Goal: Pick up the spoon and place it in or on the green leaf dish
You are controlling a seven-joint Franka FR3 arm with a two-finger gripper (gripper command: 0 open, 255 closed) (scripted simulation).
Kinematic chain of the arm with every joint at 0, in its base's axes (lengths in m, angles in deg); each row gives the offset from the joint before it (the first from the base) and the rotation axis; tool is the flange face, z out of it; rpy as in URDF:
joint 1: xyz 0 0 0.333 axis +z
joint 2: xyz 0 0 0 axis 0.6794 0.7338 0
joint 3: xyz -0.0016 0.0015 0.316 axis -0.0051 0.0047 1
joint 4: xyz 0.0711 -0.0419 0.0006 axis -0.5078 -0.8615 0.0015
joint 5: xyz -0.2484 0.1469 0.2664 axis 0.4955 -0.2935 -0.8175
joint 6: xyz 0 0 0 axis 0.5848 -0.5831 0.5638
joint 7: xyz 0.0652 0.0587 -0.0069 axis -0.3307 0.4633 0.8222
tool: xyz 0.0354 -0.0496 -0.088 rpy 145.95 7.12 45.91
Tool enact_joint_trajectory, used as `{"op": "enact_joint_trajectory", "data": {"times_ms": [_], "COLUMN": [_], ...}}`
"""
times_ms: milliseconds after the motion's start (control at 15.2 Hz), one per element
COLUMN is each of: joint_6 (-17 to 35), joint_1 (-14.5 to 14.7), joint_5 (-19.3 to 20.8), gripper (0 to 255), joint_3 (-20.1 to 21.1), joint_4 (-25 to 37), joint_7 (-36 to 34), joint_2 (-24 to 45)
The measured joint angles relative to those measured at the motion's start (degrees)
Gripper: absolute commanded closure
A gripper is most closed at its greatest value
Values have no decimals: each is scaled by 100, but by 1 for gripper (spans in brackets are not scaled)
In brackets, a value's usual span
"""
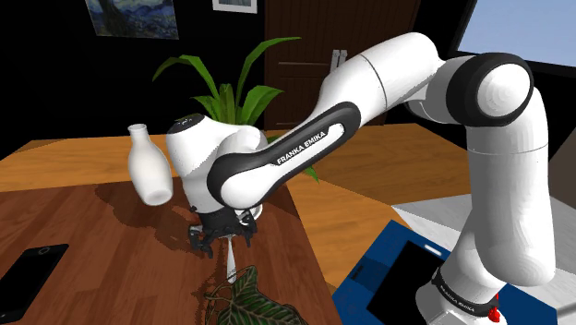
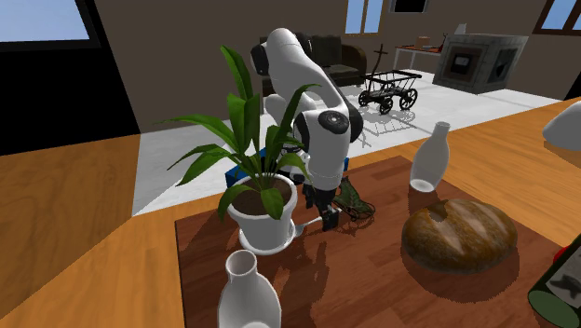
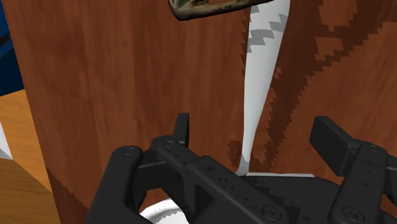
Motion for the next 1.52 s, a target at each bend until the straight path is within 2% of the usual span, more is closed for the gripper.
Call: {"op": "enact_joint_trajectory", "data": {"times_ms": [264, 330, 990, 1518], "joint_6": [16, 16, 18, -410], "joint_1": [0, 0, 1, -50], "joint_5": [4, 4, 5, -155], "gripper": [0, 255, 255, 255], "joint_3": [-2, -2, -2, 71], "joint_4": [-11, -11, -9, 214], "joint_7": [-3, -3, -3, 95], "joint_2": [4, 4, 4, -225]}}
